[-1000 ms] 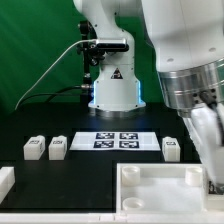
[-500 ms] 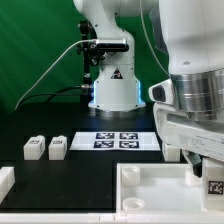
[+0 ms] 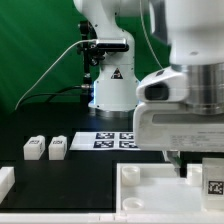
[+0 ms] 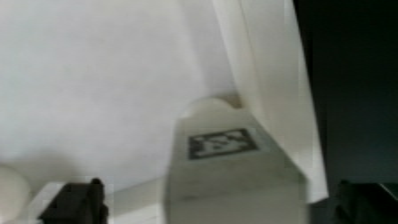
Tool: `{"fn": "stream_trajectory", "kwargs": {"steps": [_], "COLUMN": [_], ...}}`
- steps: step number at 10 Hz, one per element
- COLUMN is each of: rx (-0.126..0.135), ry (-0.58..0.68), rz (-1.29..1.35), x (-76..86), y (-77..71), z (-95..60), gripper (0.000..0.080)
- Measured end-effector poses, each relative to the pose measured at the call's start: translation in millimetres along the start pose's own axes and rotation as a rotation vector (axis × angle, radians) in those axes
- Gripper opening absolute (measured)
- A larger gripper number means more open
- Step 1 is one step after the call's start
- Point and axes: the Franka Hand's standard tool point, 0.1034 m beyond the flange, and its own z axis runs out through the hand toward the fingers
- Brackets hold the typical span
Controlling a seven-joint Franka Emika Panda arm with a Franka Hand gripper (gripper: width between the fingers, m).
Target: Assemble one leg
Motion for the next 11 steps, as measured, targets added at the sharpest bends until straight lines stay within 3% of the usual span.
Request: {"fn": "stream_trajectory", "kwargs": {"steps": [1, 3, 5, 7, 9, 11], "rx": [0.000, 0.008, 0.012, 0.037, 0.097, 0.097], "ry": [0.000, -0.005, -0.007, -0.018, -0.055, -0.057], "rz": [0.000, 0.190, 0.332, 0.769, 1.175, 1.191], "x": [0.3, -1.1, -0.9, 2.2, 1.2, 1.1], "y": [1.0, -1.6, -1.6, -1.2, -2.9, -3.3], "z": [0.1, 0.4, 0.5, 0.4, 1.7, 1.6], "gripper": [0.0637, 0.0292, 0.0292, 0.0294, 0.0294, 0.0294]}}
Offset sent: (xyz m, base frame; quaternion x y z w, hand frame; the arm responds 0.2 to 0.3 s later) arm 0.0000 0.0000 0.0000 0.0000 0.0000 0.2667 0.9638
